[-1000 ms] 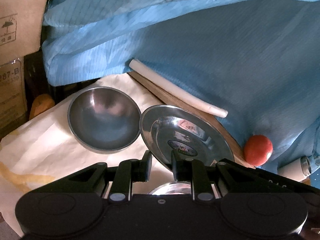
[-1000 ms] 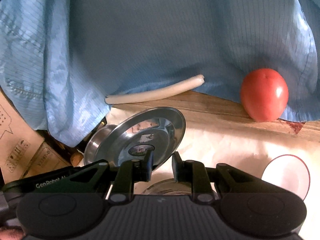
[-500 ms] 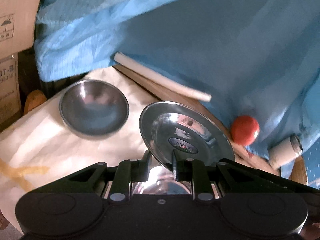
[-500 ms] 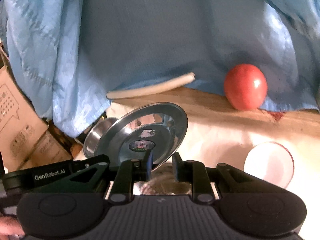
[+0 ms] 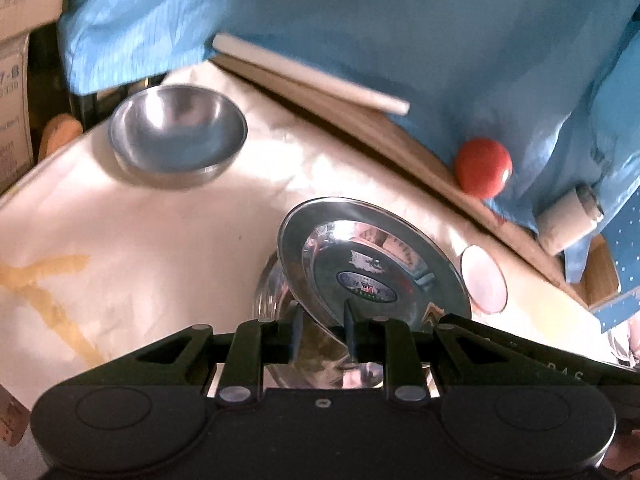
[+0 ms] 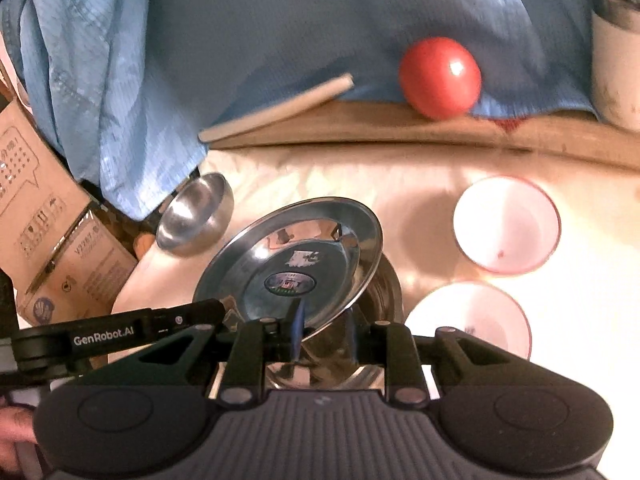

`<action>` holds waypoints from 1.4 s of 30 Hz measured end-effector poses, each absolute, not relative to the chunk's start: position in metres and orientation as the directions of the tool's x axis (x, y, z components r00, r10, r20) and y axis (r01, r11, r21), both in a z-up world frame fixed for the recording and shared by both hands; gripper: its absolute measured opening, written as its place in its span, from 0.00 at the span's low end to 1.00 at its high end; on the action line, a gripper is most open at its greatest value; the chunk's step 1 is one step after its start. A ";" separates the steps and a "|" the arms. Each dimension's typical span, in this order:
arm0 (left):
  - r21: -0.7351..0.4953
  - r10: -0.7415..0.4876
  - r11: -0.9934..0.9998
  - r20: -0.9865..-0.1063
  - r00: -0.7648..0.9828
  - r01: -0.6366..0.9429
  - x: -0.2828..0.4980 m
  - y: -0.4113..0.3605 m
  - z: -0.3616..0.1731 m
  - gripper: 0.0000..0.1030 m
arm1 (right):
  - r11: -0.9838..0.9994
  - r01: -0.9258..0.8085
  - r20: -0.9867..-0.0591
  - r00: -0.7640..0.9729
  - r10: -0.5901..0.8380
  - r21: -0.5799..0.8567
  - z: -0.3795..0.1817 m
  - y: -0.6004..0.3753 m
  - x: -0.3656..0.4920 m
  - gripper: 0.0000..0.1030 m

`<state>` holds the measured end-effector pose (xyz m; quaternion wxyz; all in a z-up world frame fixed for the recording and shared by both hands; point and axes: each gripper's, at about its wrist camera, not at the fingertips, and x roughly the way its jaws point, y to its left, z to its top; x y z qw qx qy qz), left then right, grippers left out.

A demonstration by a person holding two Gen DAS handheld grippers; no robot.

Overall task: Organize plates and bowls
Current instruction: 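Lower the dark-centred plate onto the stacked steel plates with both tools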

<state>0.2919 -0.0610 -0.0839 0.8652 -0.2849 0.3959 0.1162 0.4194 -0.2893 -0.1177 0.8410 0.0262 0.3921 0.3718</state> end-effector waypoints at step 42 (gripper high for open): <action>-0.373 -0.137 0.853 -0.836 0.532 -0.365 0.298 -0.053 -0.104 0.24 | 0.724 -0.594 -0.744 0.292 0.601 0.352 -0.133 -0.285 0.423 0.25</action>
